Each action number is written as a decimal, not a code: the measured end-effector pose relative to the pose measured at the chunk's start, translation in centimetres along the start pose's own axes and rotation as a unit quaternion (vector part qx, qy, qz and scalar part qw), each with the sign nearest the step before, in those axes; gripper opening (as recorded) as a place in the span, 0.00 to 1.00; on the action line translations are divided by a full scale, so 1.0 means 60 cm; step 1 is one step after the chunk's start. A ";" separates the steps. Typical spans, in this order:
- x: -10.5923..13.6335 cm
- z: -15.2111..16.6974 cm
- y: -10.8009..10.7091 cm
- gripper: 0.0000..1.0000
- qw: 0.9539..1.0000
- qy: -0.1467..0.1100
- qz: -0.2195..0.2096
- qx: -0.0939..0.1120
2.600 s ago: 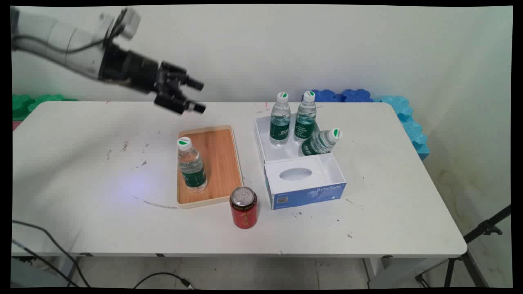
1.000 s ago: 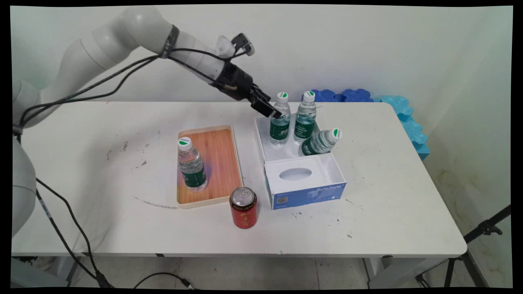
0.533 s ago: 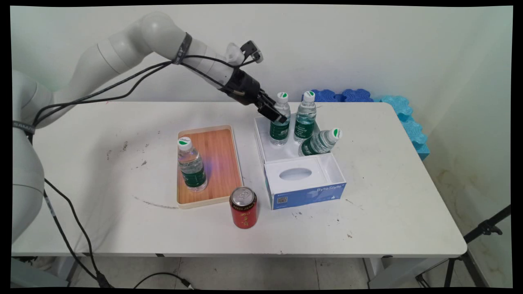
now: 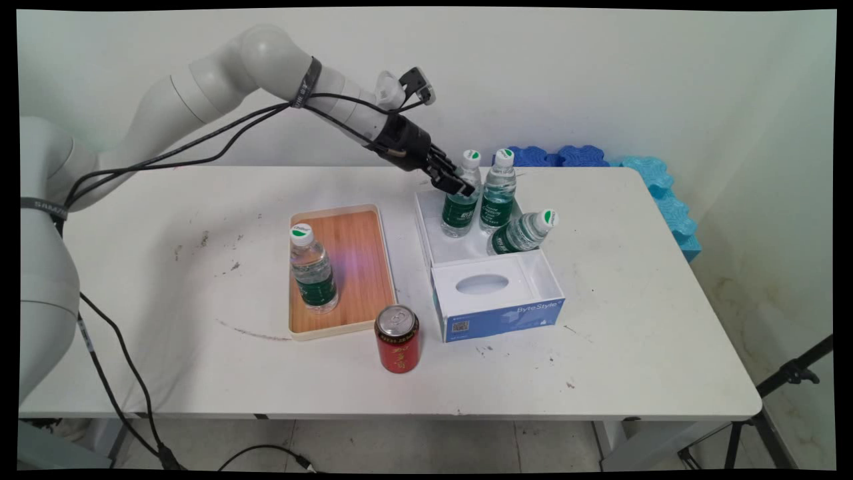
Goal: Place the picked object on the tray
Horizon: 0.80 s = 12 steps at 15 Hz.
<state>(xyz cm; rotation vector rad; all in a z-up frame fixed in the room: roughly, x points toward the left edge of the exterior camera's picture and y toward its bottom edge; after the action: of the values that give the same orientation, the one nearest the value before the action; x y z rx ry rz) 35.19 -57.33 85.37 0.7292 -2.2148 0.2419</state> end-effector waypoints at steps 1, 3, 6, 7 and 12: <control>0.001 0.000 0.000 0.00 1.000 0.001 0.002 0.000; 0.004 -0.004 -0.001 0.00 1.000 0.006 0.009 0.001; 0.012 -0.024 0.000 0.00 1.000 0.016 0.015 0.005; 0.015 -0.037 0.002 0.00 1.000 0.021 0.016 0.006; 0.022 -0.100 0.012 0.00 0.999 0.037 0.025 0.008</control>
<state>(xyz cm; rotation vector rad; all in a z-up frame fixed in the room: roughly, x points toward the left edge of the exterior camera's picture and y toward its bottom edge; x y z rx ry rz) 37.80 -55.00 90.48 0.6646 -2.1642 0.3071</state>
